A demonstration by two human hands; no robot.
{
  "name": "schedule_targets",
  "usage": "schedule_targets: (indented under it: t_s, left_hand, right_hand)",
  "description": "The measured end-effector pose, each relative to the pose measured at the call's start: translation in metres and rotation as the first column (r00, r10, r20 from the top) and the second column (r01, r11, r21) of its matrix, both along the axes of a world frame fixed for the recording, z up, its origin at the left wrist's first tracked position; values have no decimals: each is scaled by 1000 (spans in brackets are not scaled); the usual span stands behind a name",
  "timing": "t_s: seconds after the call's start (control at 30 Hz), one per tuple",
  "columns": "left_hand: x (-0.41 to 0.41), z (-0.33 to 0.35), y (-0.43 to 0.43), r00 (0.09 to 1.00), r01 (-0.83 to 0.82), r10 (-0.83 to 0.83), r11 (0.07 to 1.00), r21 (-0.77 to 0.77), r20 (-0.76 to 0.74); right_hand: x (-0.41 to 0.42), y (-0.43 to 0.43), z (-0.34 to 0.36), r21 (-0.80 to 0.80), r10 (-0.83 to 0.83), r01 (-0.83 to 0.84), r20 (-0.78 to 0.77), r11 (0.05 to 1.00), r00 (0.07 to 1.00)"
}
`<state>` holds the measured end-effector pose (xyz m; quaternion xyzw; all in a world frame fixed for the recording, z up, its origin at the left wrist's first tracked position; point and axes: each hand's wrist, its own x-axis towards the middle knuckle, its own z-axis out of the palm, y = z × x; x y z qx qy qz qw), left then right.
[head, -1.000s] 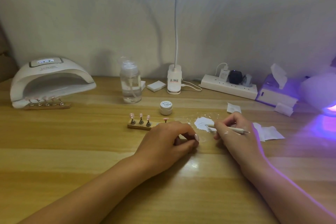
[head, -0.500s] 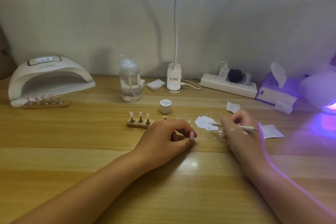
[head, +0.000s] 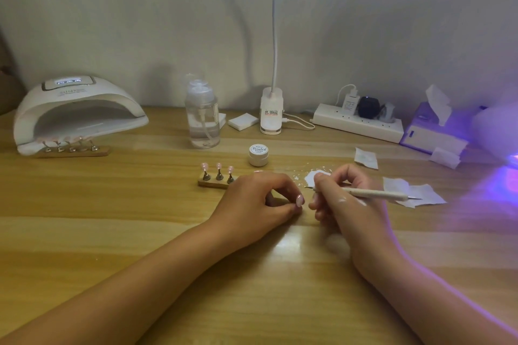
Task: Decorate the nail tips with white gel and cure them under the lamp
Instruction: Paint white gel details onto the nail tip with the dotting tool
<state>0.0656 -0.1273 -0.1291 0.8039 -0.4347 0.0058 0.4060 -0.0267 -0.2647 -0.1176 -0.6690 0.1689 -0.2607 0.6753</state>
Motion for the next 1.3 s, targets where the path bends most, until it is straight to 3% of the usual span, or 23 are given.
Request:
schedule_targets:
  t_s: [0.2, 1.3]
  left_hand:
    - [3, -1, 0, 998, 9, -10, 1000, -20, -64]
    - [2, 2, 0, 998, 24, -25, 1000, -19, -62]
  right_hand:
    - [0, 2, 0, -42, 13, -14, -30, 999, 999]
    - [1, 2, -1, -49, 33, -32, 3, 998, 999]
